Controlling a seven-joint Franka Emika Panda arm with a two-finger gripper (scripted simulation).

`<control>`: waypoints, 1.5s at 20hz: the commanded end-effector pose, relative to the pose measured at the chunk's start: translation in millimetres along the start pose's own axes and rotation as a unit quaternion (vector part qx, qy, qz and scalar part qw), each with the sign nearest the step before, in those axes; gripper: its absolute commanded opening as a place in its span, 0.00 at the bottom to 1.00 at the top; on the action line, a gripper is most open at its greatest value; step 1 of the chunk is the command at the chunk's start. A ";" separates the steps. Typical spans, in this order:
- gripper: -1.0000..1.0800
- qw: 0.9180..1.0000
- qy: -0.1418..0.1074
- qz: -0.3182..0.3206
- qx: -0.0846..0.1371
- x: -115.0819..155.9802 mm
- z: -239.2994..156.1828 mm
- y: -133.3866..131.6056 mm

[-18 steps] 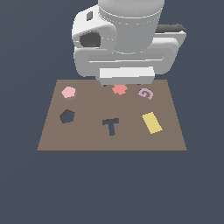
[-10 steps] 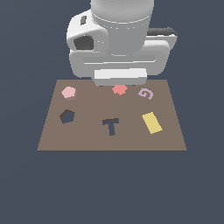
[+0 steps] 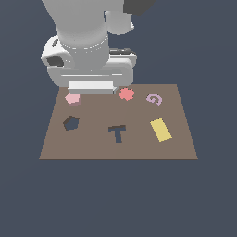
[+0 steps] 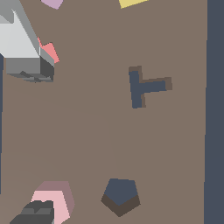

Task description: Insert a designated object into the corresponding slot on a board.

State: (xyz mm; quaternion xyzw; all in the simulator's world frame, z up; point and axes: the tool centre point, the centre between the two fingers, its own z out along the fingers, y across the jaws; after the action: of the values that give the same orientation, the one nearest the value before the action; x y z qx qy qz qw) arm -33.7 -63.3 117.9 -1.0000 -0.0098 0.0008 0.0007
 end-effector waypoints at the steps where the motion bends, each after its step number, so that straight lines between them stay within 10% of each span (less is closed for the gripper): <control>1: 0.96 1.000 0.000 0.003 -0.001 -10.4 16.6 27.0; 13: 0.96 1.000 0.001 0.011 -0.001 -37.3 67.0 107.7; 30: 0.96 1.000 0.001 0.012 -0.001 -36.8 85.0 109.4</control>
State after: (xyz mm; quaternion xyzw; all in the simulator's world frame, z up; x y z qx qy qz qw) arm -68.4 -173.6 36.9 -1.0000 0.0020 0.0000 -0.0001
